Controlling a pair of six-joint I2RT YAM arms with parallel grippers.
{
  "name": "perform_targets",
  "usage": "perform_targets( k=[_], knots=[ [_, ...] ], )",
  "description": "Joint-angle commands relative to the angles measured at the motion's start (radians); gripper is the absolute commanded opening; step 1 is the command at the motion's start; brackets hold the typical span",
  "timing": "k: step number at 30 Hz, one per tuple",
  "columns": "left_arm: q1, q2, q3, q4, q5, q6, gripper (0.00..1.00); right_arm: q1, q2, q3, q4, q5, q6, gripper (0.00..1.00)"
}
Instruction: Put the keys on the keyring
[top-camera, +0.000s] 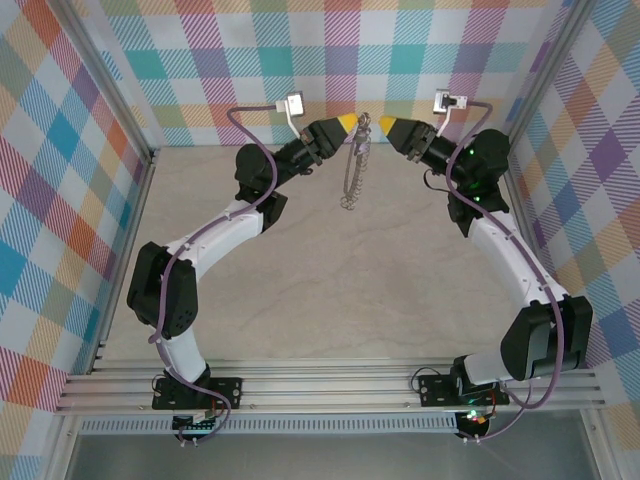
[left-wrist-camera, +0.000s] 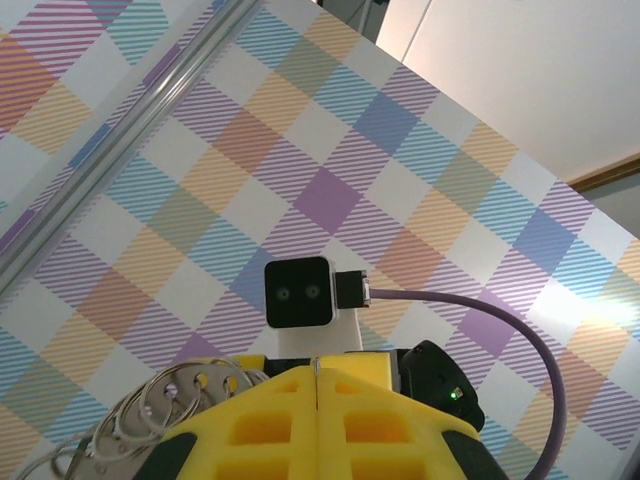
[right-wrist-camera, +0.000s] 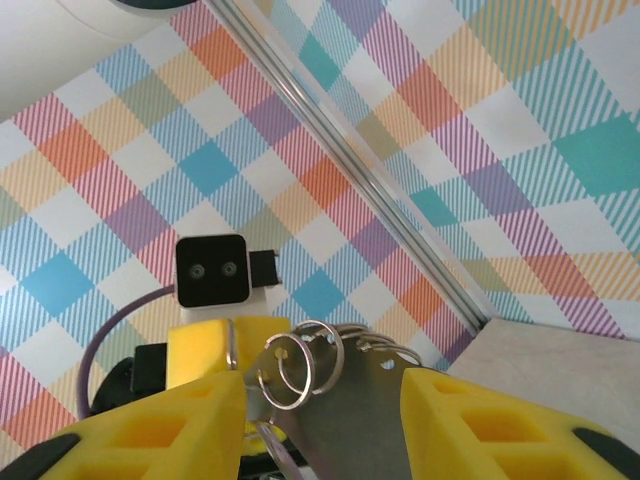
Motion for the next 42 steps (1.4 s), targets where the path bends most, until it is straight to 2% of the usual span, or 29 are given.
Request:
perform_targets(
  k=[1,15,24,32,37,42],
  knots=[
    [-0.01,0.003,0.037,0.086,0.007,-0.008,0.0,0.015,0.001,0.051,0.106,-0.007,0.037,0.45],
    [-0.018,0.01,0.056,0.063,0.013,0.004,0.0,0.068,0.011,0.07,0.082,-0.038,0.012,0.41],
    [-0.021,0.01,0.063,0.055,0.016,0.008,0.0,0.081,0.022,0.073,0.063,-0.049,0.005,0.35],
    [-0.023,0.011,0.069,0.044,0.025,0.014,0.0,0.086,0.028,0.089,0.025,-0.052,-0.011,0.19],
    [-0.024,0.008,0.071,0.034,0.03,0.019,0.0,0.086,0.025,0.1,-0.037,-0.052,-0.042,0.0],
    [-0.021,-0.011,0.074,-0.03,0.047,0.061,0.0,0.08,0.01,0.12,-0.124,-0.061,-0.117,0.0]
  ],
)
